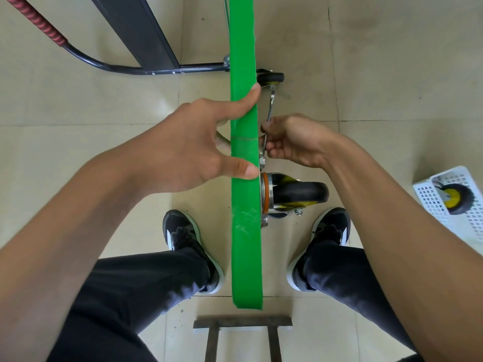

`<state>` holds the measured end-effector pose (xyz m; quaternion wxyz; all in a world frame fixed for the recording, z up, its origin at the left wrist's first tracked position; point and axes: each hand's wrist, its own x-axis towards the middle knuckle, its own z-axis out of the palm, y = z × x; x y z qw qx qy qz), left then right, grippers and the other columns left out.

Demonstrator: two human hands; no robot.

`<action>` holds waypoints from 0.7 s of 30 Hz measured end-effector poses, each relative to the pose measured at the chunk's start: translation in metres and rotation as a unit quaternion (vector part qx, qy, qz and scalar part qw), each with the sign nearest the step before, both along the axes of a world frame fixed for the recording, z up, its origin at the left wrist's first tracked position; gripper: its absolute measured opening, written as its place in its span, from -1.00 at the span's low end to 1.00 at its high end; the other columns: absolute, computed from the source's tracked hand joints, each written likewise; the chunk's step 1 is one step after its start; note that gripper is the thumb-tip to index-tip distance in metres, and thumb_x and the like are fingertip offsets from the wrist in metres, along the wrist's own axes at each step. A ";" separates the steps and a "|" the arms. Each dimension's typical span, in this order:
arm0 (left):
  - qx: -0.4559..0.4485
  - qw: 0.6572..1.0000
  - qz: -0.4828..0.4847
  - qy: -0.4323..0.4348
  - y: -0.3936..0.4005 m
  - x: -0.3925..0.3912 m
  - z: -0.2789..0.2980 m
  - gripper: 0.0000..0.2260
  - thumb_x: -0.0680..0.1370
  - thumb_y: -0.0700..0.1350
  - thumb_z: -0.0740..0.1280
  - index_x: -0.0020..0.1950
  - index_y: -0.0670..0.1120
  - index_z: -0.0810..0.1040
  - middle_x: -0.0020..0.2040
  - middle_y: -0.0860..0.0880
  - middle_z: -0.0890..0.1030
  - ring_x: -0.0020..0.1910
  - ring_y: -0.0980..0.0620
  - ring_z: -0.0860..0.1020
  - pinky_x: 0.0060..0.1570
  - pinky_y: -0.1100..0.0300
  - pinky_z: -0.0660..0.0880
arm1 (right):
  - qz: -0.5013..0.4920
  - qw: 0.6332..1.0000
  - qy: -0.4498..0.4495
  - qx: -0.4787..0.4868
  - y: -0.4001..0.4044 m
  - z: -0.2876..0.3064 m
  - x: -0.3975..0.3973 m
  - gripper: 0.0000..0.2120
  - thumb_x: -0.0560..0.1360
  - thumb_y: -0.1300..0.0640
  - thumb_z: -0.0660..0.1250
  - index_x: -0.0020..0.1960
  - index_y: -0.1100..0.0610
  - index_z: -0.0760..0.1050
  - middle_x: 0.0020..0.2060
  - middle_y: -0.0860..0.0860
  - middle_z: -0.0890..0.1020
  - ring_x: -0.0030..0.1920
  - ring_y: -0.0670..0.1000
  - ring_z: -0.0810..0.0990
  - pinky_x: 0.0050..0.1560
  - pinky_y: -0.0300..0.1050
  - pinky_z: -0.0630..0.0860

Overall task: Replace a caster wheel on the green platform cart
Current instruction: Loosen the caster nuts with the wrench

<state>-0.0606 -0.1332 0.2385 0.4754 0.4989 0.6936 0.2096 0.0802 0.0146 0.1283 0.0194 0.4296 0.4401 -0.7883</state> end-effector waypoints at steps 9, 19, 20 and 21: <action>0.003 1.000 0.008 -0.011 0.001 0.002 0.002 -0.02 0.23 0.08 0.51 0.55 0.33 0.08 0.50 0.31 0.31 0.10 0.18 0.59 0.03 0.47 0.50 | 0.022 0.996 0.000 0.086 0.001 0.009 -0.003 -0.82 0.67 0.24 0.20 0.22 0.30 0.42 -0.21 0.15 0.59 -0.37 -0.04 0.56 -0.36 -0.20 0.57; 0.003 1.000 0.014 -0.018 0.001 0.002 0.000 -0.03 0.26 0.03 0.52 0.56 0.31 0.09 0.51 0.31 0.28 0.08 0.26 0.54 -0.08 0.59 0.43 | -0.012 0.999 -0.012 -0.035 -0.007 -0.003 0.002 -0.93 0.69 0.24 0.15 0.14 0.21 0.35 -0.20 0.10 0.56 -0.35 -0.09 0.51 -0.36 -0.28 0.56; 0.002 1.000 0.014 -0.018 0.001 0.002 0.000 -0.03 0.25 0.04 0.52 0.56 0.31 0.09 0.51 0.31 0.28 0.08 0.25 0.55 -0.08 0.58 0.44 | -0.019 0.999 -0.007 -0.026 -0.009 -0.003 0.003 -0.95 0.68 0.24 0.15 0.13 0.21 0.35 -0.20 0.11 0.56 -0.36 -0.09 0.51 -0.37 -0.27 0.56; 0.002 1.000 0.014 -0.018 0.001 0.002 0.000 -0.03 0.25 0.05 0.52 0.56 0.32 0.09 0.51 0.31 0.29 0.10 0.24 0.55 -0.06 0.57 0.45 | -0.024 1.000 -0.003 -0.007 -0.011 -0.001 0.003 -0.96 0.68 0.25 0.16 0.11 0.22 0.36 -0.21 0.12 0.56 -0.37 -0.08 0.51 -0.37 -0.26 0.55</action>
